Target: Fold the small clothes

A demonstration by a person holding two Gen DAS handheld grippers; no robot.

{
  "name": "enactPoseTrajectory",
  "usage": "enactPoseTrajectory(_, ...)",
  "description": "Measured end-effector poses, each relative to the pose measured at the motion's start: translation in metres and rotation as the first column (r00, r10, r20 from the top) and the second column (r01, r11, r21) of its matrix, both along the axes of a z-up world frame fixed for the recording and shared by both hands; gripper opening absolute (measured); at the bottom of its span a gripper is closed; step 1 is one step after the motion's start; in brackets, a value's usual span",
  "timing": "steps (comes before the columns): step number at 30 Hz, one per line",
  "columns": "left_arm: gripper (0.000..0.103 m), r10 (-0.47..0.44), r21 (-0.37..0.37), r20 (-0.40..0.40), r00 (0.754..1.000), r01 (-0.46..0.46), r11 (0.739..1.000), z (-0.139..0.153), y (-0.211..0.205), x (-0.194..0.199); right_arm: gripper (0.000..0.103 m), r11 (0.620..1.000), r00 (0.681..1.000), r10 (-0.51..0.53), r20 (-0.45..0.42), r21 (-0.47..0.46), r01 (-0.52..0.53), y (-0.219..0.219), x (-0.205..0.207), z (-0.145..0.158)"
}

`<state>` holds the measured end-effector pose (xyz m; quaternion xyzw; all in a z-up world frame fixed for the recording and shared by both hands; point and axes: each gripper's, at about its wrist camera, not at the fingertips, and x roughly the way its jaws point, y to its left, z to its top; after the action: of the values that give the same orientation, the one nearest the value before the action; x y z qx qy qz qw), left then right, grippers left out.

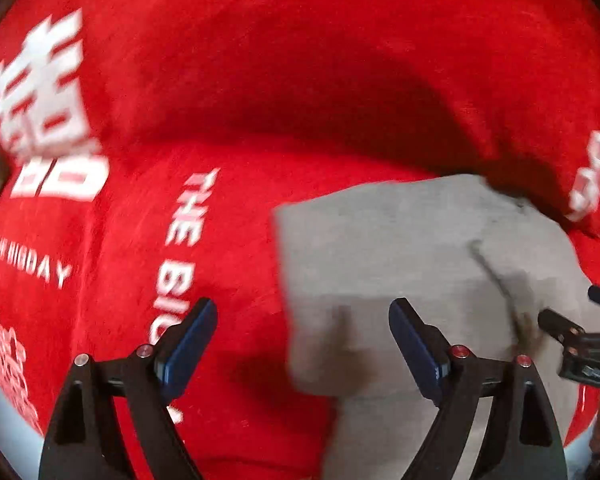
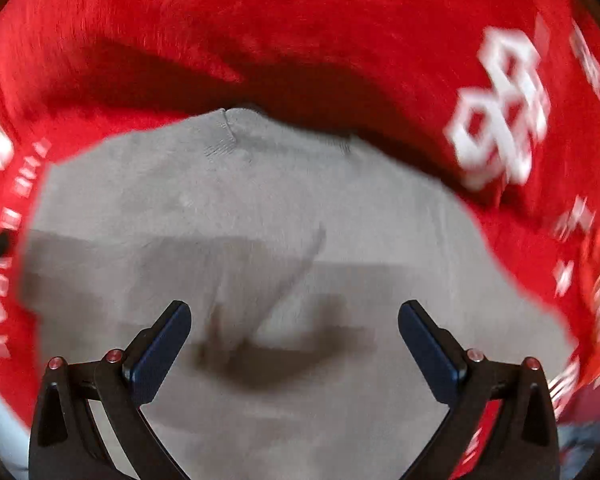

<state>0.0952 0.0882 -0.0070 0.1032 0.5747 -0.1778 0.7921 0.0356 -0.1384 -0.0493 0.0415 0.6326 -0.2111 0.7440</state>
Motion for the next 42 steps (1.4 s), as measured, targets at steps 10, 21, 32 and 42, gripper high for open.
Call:
enactPoseTrajectory(10,0.088,0.064,0.024,-0.046,0.997,-0.063,0.998,-0.019,0.006,0.006,0.012,0.917,0.931,-0.25,0.267,0.375,0.139,-0.076,-0.027,0.006)
enactPoseTrajectory(21,0.088,0.047,0.121,-0.023,0.999,-0.044,0.992,-0.027,-0.004,0.015,0.066,0.701,0.793,-0.594,0.136,0.572,0.427,-0.129,-0.123,-0.012)
enactPoseTrajectory(32,0.088,0.111,0.115,-0.06,0.992,-0.103,0.988,-0.041,-0.017,0.022,0.01,0.917,0.948,-0.29,0.128,0.321,0.237,-0.067,0.023,-0.029)
enactPoseTrajectory(42,0.088,0.08,0.13,-0.036,0.996,-0.075,0.989,-0.035,0.001,0.019,0.028,0.6,0.692,-0.701,0.172,0.668,0.442,-0.13,-0.121,-0.045)
